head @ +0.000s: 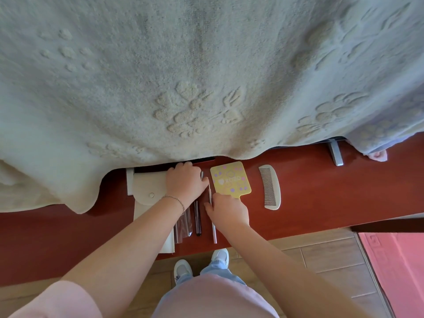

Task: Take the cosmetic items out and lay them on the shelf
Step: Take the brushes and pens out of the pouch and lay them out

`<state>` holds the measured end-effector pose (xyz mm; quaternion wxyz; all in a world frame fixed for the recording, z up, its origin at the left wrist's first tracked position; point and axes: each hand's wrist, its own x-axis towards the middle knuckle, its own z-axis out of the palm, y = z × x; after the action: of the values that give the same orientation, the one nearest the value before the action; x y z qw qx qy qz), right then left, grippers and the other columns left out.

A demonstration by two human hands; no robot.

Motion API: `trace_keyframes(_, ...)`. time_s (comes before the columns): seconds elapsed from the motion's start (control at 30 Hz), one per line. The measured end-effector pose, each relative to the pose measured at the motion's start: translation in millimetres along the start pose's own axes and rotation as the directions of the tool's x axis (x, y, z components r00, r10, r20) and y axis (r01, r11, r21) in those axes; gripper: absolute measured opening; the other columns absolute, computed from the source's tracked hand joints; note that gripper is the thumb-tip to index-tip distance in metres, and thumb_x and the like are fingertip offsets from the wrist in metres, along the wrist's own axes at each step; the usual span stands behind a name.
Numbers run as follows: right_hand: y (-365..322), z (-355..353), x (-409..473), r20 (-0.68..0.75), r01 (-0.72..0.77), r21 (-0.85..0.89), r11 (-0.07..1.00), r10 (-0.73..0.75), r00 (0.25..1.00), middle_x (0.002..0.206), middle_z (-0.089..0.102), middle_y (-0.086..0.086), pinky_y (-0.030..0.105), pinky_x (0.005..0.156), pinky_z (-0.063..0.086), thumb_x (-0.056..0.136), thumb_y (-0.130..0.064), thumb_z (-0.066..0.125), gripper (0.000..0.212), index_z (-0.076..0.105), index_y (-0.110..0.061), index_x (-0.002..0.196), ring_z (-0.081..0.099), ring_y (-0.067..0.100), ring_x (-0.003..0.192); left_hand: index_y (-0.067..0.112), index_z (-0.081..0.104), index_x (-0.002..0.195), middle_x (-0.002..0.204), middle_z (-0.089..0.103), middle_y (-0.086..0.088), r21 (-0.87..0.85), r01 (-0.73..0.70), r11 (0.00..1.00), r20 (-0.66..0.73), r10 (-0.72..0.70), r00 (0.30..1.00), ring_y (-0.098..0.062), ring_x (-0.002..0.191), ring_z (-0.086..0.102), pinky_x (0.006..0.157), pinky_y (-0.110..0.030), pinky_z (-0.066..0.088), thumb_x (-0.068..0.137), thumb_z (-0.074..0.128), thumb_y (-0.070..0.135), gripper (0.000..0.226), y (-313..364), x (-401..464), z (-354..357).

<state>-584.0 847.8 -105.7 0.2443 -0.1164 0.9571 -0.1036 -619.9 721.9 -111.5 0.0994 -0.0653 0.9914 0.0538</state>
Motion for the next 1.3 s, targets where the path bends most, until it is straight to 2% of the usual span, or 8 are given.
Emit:
trace_keyframes(0.2, 9.6, -11.1, -13.9, -0.086, 0.017, 0.126, 0.992, -0.006, 0.996, 0.082, 0.062, 0.003, 0.027, 0.054, 0.038, 0.095, -0.042, 0.037, 0.031, 0.053, -0.015, 0.089, 0.053, 0.023, 0.067, 0.017, 0.062, 0.079, 0.083, 0.053, 0.001, -0.132, -0.004, 0.991, -0.056, -0.003, 0.998, -0.02, 0.089, 0.052, 0.069, -0.032, 0.036, 0.089, 0.045, 0.041, 0.031, -7.4, -10.7, -11.5)
trace_keyframes(0.33, 30.0, -9.9, -30.7, -0.297, 0.112, 0.147, 0.983, -0.064, 0.953, 0.069, 0.056, -0.004, 0.021, 0.045, 0.029, 0.092, -0.032, 0.047, 0.02, 0.053, -0.017, 0.08, 0.051, 0.017, 0.063, 0.018, 0.059, 0.078, 0.069, 0.048, 0.008, -0.208, -0.233, 0.95, -0.273, 0.172, 0.947, -0.018, 0.069, 0.05, 0.059, -0.031, 0.037, 0.09, 0.042, 0.032, 0.025, -17.2, -38.2, -19.9)
trace_keyframes(0.43, 40.0, -3.8, -42.9, -0.426, 0.154, 0.098, 0.983, -0.098, 0.899, 0.079, 0.063, -0.003, 0.025, 0.057, 0.043, 0.087, -0.024, 0.056, 0.01, 0.062, -0.016, 0.088, 0.056, 0.019, 0.073, 0.019, 0.061, 0.09, 0.084, 0.06, 0.006, -0.133, -0.376, 0.917, -0.364, 0.307, 0.879, -0.016, 0.078, 0.057, 0.067, -0.033, 0.047, 0.088, 0.042, 0.03, 0.022, -21.9, -63.4, -13.8)
trace_keyframes(0.57, 46.5, 2.5, -60.3, -0.457, 0.115, 0.041, 0.993, -0.084, 0.885, 0.103, 0.068, 0.002, 0.037, 0.083, 0.052, 0.085, -0.025, 0.056, 0.025, 0.063, -0.013, 0.107, 0.062, 0.022, 0.097, 0.018, 0.063, 0.11, 0.108, 0.064, 0.003, -0.076, -0.438, 0.896, -0.342, 0.389, 0.855, -0.016, 0.106, 0.059, 0.085, -0.034, 0.047, 0.087, 0.042, 0.032, 0.034, -20.9, -84.3, -3.8)
trace_keyframes(0.63, 48.8, 6.3, -69.2, -0.468, 0.08, 0.021, 0.997, -0.061, 0.882, 0.113, 0.066, 0.004, 0.04, 0.094, 0.048, 0.085, -0.023, 0.061, 0.031, 0.063, -0.012, 0.113, 0.06, 0.023, 0.109, 0.018, 0.064, 0.11, 0.109, 0.065, 0.004, -0.094, -0.465, 0.88, -0.326, 0.414, 0.85, -0.016, 0.108, 0.059, 0.088, -0.033, 0.046, 0.087, 0.041, 0.033, 0.036, -14.7, -88.3, -3.4)
trace_keyframes(0.77, 61.8, 8.2, -90.2, -0.502, -0.016, 0.049, 0.999, 0.039, 0.864, 0.115, 0.066, 0.002, 0.04, 0.097, 0.045, 0.08, -0.022, 0.067, 0.036, 0.064, -0.012, 0.114, 0.061, 0.021, 0.11, 0.019, 0.064, 0.11, 0.11, 0.065, 0.004, -0.122, -0.516, 0.848, -0.276, 0.47, 0.838, -0.015, 0.109, 0.058, 0.092, -0.032, 0.044, 0.089, 0.037, 0.036, 0.038, 8.0, -87.6, -5.4)
trace_keyframes(0.93, 107.5, 5.4, -123.7, -0.511, -0.166, 0.048, 0.985, 0.168, 0.843, 0.124, 0.062, 0.0, 0.042, 0.107, 0.033, 0.087, -0.034, 0.036, 0.045, 0.061, -0.015, 0.119, 0.054, 0.017, 0.122, 0.017, 0.064, 0.108, 0.107, 0.065, 0.004, -0.113, -0.635, 0.764, -0.292, 0.586, 0.756, -0.014, 0.105, 0.059, 0.088, -0.035, 0.047, 0.087, 0.043, 0.033, 0.034, 59.1, -83.1, -10.7)
trace_keyframes(1.3, 237.6, 0.7, -210.4, -0.567, -0.483, 0.25, 0.839, 0.531, 0.63, 0.123, 0.062, 0.0, 0.039, 0.107, 0.03, 0.085, -0.035, 0.039, 0.047, 0.06, -0.014, 0.121, 0.056, 0.019, 0.118, 0.02, 0.065, 0.109, 0.109, 0.067, 0.005, -0.039, -0.835, 0.548, -0.207, 0.813, 0.544, -0.013, 0.109, 0.058, 0.092, -0.034, 0.046, 0.089, 0.039, 0.034, 0.037, 220.1, -86.8, -11.2)
